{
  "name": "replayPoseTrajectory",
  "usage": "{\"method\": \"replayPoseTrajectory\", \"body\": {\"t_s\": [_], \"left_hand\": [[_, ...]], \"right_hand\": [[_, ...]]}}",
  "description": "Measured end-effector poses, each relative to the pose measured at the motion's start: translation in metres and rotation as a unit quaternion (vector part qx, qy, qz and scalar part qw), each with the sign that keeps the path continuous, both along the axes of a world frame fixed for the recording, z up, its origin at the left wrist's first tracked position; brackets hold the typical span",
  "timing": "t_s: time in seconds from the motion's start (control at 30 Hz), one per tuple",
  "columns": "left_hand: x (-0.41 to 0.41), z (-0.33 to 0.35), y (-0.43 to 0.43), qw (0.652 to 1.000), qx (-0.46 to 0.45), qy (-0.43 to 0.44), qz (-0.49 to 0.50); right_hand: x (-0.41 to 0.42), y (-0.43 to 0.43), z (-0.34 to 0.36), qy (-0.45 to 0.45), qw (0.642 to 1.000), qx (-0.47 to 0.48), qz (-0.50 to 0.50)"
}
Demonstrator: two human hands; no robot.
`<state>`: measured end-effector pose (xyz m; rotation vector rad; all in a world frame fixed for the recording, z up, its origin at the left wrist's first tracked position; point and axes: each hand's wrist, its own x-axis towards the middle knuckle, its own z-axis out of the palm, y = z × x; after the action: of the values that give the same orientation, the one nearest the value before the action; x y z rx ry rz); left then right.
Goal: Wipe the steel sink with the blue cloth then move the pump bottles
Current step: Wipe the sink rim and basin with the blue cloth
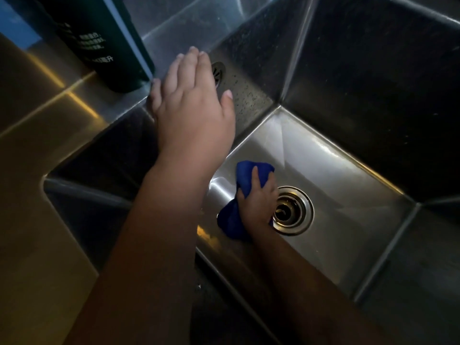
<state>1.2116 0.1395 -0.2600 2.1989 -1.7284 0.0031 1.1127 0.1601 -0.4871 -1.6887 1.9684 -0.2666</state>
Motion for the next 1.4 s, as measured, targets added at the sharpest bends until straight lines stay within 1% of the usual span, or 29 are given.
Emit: {"method": "replayPoseTrajectory", "body": {"t_s": [0.1, 0.17, 0.2, 0.27, 0.3, 0.4, 0.47, 0.57, 0.63, 0.7, 0.8, 0.87, 0.93, 1.0, 1.1, 1.17, 1.23, 1.27, 1.3, 1.4], "left_hand": [[0.0, -0.001, 0.0, 1.0, -0.001, -0.004, 0.0], [0.0, -0.001, 0.0, 1.0, -0.004, -0.003, 0.0], [0.0, -0.001, 0.0, 1.0, -0.005, -0.001, 0.0], [0.0, 0.0, 0.0, 1.0, -0.008, 0.001, 0.001], [0.0, 0.0, 0.0, 1.0, -0.008, 0.002, 0.002], [-0.001, -0.001, -0.001, 1.0, -0.01, 0.005, 0.003], [-0.001, -0.001, -0.001, 1.0, -0.016, 0.007, 0.0], [-0.001, -0.002, 0.0, 1.0, -0.025, 0.008, -0.001], [-0.001, -0.003, 0.0, 1.0, -0.025, 0.012, -0.002], [-0.001, -0.004, 0.0, 1.0, -0.026, 0.015, 0.0], [0.0, -0.004, 0.0, 0.999, -0.034, 0.008, -0.004], [0.001, -0.004, 0.001, 1.0, -0.029, 0.004, -0.002], [0.001, -0.003, 0.001, 1.0, -0.03, 0.005, -0.004], [0.001, -0.003, 0.001, 0.999, -0.032, 0.005, -0.006], [-0.001, -0.004, 0.001, 0.999, -0.031, 0.009, -0.004], [-0.001, -0.003, 0.0, 0.999, -0.036, 0.012, -0.005], [-0.002, -0.003, 0.0, 0.999, -0.038, 0.013, -0.001], [-0.002, -0.004, 0.0, 0.999, -0.039, 0.011, 0.0], [-0.002, -0.004, 0.0, 0.999, -0.042, 0.009, -0.001], [-0.003, -0.004, 0.001, 0.999, -0.046, 0.005, -0.001]], "right_hand": [[-0.005, -0.026, 0.005, 0.003, 0.994, 0.007, 0.112], [-0.008, -0.033, 0.007, -0.018, 0.99, 0.011, 0.14], [-0.011, -0.031, 0.01, -0.035, 0.991, 0.008, 0.132], [-0.02, -0.02, 0.016, -0.073, 0.992, -0.015, 0.105], [-0.025, -0.01, 0.018, -0.082, 0.99, -0.028, 0.109], [-0.028, 0.029, 0.016, -0.082, 0.977, -0.061, 0.189], [-0.021, 0.056, 0.009, -0.086, 0.965, -0.04, 0.246], [-0.003, 0.077, -0.002, -0.021, 0.951, 0.0, 0.308], [0.013, 0.074, -0.005, 0.027, 0.937, -0.002, 0.348], [0.027, 0.061, -0.007, 0.023, 0.935, -0.026, 0.353], [0.037, 0.04, -0.006, -0.002, 0.948, -0.007, 0.317], [0.038, 0.027, -0.002, -0.017, 0.953, -0.012, 0.301], [0.032, 0.013, 0.002, -0.015, 0.956, -0.029, 0.29], [0.02, 0.001, 0.002, -0.007, 0.966, -0.039, 0.256], [0.001, 0.007, -0.002, 0.018, 0.976, -0.023, 0.214], [-0.001, 0.027, -0.007, 0.025, 0.973, -0.032, 0.229], [0.005, 0.04, -0.01, 0.064, 0.953, -0.028, 0.294], [0.011, 0.039, -0.01, 0.067, 0.948, -0.033, 0.311], [0.017, 0.035, -0.009, 0.064, 0.945, -0.042, 0.319], [0.029, 0.01, 0.0, 0.028, 0.954, -0.025, 0.296]]}}
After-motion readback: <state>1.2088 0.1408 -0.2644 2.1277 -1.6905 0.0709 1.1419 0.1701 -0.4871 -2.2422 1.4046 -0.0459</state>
